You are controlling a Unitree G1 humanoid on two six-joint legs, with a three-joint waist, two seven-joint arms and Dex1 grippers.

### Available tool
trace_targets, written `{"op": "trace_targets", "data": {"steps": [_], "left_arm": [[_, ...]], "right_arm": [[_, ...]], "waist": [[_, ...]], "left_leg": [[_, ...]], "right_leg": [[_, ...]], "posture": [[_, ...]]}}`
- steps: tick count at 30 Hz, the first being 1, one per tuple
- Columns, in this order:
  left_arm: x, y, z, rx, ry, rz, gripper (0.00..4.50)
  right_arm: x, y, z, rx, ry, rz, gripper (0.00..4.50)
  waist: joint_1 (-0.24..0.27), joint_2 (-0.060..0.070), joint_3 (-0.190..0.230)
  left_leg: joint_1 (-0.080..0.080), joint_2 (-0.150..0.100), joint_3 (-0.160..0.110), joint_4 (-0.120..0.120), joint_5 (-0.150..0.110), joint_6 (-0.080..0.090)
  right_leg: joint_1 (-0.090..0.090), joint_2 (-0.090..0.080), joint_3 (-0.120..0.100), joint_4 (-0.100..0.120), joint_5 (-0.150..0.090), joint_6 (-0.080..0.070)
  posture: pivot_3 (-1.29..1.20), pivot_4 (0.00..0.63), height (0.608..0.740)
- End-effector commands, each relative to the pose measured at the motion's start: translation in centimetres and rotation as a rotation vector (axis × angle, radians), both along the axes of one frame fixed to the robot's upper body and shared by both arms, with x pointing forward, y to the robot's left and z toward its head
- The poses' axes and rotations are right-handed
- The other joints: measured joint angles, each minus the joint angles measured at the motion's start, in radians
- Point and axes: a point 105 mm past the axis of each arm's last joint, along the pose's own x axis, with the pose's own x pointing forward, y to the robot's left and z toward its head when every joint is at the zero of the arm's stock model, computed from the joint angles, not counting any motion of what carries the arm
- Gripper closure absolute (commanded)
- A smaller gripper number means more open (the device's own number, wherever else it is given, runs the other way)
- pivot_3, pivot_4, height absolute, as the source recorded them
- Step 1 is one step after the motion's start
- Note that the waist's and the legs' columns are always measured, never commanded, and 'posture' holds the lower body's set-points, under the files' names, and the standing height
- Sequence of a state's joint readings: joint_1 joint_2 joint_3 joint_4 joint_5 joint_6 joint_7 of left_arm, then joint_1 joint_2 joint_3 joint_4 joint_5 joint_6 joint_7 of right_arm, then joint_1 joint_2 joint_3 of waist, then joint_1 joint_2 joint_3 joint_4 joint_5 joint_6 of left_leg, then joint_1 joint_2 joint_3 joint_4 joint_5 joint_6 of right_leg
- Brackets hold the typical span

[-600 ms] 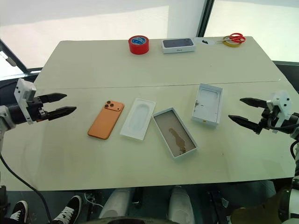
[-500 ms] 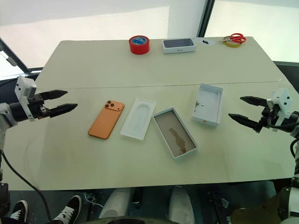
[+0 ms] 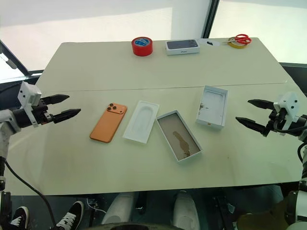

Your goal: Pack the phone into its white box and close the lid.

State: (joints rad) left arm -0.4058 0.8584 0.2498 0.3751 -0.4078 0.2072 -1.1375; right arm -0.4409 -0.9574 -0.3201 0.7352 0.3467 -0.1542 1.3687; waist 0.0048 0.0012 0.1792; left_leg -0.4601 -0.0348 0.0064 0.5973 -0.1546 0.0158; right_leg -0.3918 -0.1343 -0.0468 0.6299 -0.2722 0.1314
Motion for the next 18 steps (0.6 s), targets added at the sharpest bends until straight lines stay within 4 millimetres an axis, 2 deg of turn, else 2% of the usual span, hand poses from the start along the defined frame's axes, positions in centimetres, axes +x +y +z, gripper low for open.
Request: {"op": "trace_targets", "data": {"steps": [1, 9, 12, 15, 18], "left_arm": [[0.0, -0.5, 1.3, 0.015, -0.060, -0.008, 0.06], [-0.5, -2.7, 0.2, 0.013, -0.004, -0.051, 0.06], [-0.3, -3.9, -0.4, -0.029, 0.081, -0.045, 0.06], [0.2, -6.0, 0.0, -0.169, 0.145, -0.058, 0.06], [0.4, -8.0, -0.8, -0.196, 0.220, -0.083, 0.06]], "right_arm": [[0.3, 0.2, 1.2, -0.012, -0.053, 0.007, 0.06], [-0.1, 1.1, 1.2, -0.016, -0.052, 0.050, 0.06], [-0.2, 2.9, 1.4, -0.030, -0.062, 0.115, 0.06], [-0.4, 5.3, 1.6, -0.051, -0.072, 0.196, 0.06], [-0.8, 7.5, 1.6, -0.084, -0.082, 0.275, 0.06]], "waist": [[0.001, 0.000, 0.000], [0.001, 0.000, 0.000], [0.002, 0.000, 0.000], [0.004, 0.000, 0.000], [0.007, 0.000, 0.000]], "left_leg": [[0.000, 0.000, 0.000, 0.000, 0.000, 0.000], [0.000, 0.000, 0.000, 0.000, 0.000, 0.000], [0.000, 0.000, 0.000, 0.000, 0.000, 0.000], [0.000, 0.000, 0.000, 0.001, 0.000, 0.000], [0.000, 0.000, -0.001, 0.002, 0.001, 0.002]], "right_leg": [[0.000, 0.000, 0.000, 0.000, 0.000, 0.000], [0.002, 0.000, 0.000, 0.000, 0.000, 0.000], [0.002, 0.000, 0.000, 0.001, 0.000, 0.001], [0.003, 0.001, 0.000, 0.001, 0.000, 0.001], [0.004, 0.001, 0.000, 0.002, 0.001, 0.001]], "posture": [[0.00, 0.150, 0.740], [0.00, 0.150, 0.740], [0.00, 0.150, 0.740], [0.00, 0.150, 0.740], [0.00, 0.150, 0.740]]}}
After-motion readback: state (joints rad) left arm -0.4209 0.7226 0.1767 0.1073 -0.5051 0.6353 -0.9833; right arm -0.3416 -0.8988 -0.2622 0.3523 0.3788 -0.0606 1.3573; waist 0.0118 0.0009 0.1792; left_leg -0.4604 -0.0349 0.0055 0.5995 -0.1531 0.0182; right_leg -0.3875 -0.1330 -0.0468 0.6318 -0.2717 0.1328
